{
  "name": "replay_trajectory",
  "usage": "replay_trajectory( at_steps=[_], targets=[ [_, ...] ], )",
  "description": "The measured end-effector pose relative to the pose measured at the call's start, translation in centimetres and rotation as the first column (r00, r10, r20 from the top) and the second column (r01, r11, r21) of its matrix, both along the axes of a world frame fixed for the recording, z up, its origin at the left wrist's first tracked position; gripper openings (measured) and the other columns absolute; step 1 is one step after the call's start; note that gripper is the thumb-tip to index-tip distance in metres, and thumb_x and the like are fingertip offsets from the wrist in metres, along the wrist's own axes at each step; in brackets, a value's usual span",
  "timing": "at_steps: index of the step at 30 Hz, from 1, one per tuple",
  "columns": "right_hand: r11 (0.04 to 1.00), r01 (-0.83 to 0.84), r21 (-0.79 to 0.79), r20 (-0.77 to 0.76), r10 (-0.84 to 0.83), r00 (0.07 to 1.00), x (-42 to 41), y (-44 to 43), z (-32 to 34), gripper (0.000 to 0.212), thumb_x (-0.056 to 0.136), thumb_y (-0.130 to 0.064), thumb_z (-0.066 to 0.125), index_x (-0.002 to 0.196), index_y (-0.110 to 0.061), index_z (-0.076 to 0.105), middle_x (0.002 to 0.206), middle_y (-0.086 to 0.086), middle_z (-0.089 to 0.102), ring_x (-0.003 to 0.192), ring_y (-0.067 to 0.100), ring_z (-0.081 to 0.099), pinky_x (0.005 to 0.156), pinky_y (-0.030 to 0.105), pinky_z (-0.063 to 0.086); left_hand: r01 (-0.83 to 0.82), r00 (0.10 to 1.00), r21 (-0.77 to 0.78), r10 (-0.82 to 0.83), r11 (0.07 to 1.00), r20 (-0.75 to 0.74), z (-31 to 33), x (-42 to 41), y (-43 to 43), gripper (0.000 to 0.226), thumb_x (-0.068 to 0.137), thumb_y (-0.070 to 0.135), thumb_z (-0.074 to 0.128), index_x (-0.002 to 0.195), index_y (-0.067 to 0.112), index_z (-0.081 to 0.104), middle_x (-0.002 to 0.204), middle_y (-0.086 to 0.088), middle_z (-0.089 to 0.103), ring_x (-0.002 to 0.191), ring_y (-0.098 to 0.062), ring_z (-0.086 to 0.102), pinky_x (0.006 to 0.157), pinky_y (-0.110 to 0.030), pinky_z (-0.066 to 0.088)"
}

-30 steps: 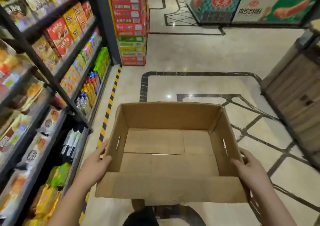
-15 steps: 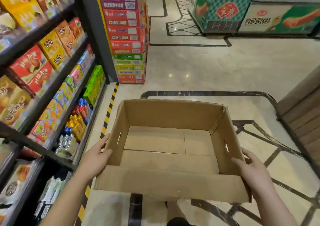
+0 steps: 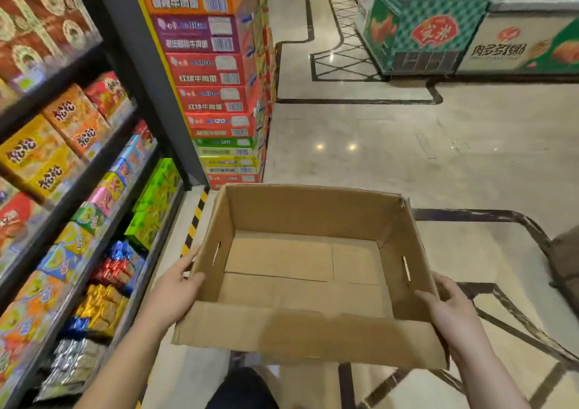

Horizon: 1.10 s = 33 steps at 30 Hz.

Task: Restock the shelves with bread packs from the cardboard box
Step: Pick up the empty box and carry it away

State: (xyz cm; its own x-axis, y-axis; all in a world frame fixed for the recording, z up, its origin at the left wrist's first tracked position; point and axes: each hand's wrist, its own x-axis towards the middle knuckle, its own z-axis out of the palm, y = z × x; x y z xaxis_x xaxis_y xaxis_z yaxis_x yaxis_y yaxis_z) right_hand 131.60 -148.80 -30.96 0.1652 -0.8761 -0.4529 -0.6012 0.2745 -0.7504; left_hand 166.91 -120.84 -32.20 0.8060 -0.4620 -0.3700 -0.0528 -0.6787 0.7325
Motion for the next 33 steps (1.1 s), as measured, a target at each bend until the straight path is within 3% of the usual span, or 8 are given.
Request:
replay_trajectory(
  at_steps=[5, 10, 15, 21, 24, 28, 30, 33],
  targets=[
    [0.998, -0.053, -0.039, -0.045, 0.052, 0.998, 9.7, -9.5, -1.1, 0.044, 0.095, -0.024, 0.067, 0.136, -0.032, 0.057, 0.112, 0.006, 0.07, 0.092, 0.023, 0.07, 0.076, 0.039, 0.056, 0.021, 0.999, -0.025, -0.02, 0.999, 0.035, -2.1, 8.9, -10.0, 0.06, 0.1, 0.01, 0.057, 0.15, 0.043, 0.05, 0.129, 0.008, 0.064, 0.092, -0.006, 0.065, 0.071, -0.018, 0.046],
    [0.999, -0.04, 0.004, -0.152, 0.04, 0.988, 19.8, -18.9, -3.9, 0.055, 0.097, -0.032, 0.065, 0.148, -0.026, 0.045, 0.127, 0.012, 0.065, 0.104, 0.031, 0.067, 0.095, 0.05, 0.056, 0.047, 0.998, -0.021, -0.048, 0.999, -0.041, -5.6, 18.9, -19.0, 0.06, 0.102, 0.012, 0.056, 0.15, 0.047, 0.045, 0.136, 0.015, 0.057, 0.092, 0.007, 0.06, 0.073, -0.023, 0.049],
    [0.996, -0.071, 0.063, -0.186, 0.081, 0.979, 28.4, -27.4, -4.8, 0.046, 0.098, -0.033, 0.062, 0.143, -0.024, 0.053, 0.121, 0.003, 0.062, 0.106, 0.025, 0.06, 0.09, 0.044, 0.053, 0.099, 0.991, 0.046, -0.094, 0.994, -0.091, -7.1, 27.7, -28.2, 0.059, 0.102, 0.015, 0.055, 0.149, 0.049, 0.047, 0.131, 0.014, 0.062, 0.096, -0.01, 0.071, 0.076, -0.031, 0.054],
    [0.994, -0.07, 0.089, -0.195, 0.087, 0.977, 35.5, -37.3, -7.8, 0.038, 0.101, -0.026, 0.061, 0.139, -0.025, 0.06, 0.131, 0.004, 0.066, 0.108, 0.025, 0.061, 0.098, 0.049, 0.053, 0.119, 0.983, 0.116, -0.101, 0.986, -0.155, -10.4, 34.9, -38.0, 0.06, 0.105, 0.018, 0.052, 0.156, 0.046, 0.04, 0.147, 0.008, 0.058, 0.116, -0.024, 0.068, 0.104, -0.051, 0.054],
    [0.989, -0.121, 0.081, -0.254, 0.138, 0.957, 39.4, -42.8, -11.4, 0.039, 0.102, -0.027, 0.061, 0.141, -0.02, 0.06, 0.132, 0.009, 0.067, 0.103, 0.026, 0.061, 0.095, 0.046, 0.051, 0.156, 0.977, 0.152, -0.129, 0.976, -0.171, -13.7, 37.3, -42.6, 0.059, 0.108, 0.022, 0.05, 0.159, 0.045, 0.035, 0.148, 0.012, 0.05, 0.126, -0.025, 0.058, 0.113, -0.05, 0.047],
    [0.969, -0.209, 0.135, -0.35, 0.244, 0.905, 44.0, -48.9, -19.1, 0.045, 0.101, -0.044, 0.058, 0.144, -0.031, 0.056, 0.137, 0.001, 0.065, 0.115, 0.03, 0.065, 0.098, 0.056, 0.053, 0.077, 0.974, 0.182, -0.036, 0.98, -0.222, -20.5, 40.5, -47.0, 0.062, 0.1, 0.035, 0.055, 0.156, 0.054, 0.036, 0.144, 0.016, 0.05, 0.135, -0.027, 0.055, 0.119, -0.051, 0.04],
    [0.953, -0.26, 0.158, -0.369, 0.301, 0.88, 45.8, -51.4, -23.9, 0.047, 0.1, -0.046, 0.06, 0.144, -0.034, 0.056, 0.137, -0.001, 0.065, 0.114, 0.029, 0.065, 0.096, 0.054, 0.055, 0.04, 0.969, 0.154, -0.001, 0.987, -0.248, -25.7, 41.9, -48.1, 0.063, 0.094, 0.043, 0.057, 0.151, 0.062, 0.039, 0.153, 0.013, 0.054, 0.131, -0.026, 0.061, 0.116, -0.053, 0.045],
    [0.926, -0.338, 0.166, -0.415, 0.377, 0.828, 47.8, -53.8, -30.0, 0.048, 0.098, -0.036, 0.066, 0.145, -0.027, 0.057, 0.133, 0.007, 0.066, 0.101, 0.025, 0.062, 0.087, 0.041, 0.052, -0.005, 0.968, 0.148, 0.042, 0.989, -0.246, -32.4, 42.7, -49.7, 0.059, 0.108, 0.024, 0.054, 0.155, 0.055, 0.038, 0.149, 0.017, 0.054, 0.125, -0.019, 0.059, 0.103, -0.036, 0.049]
  ],
)
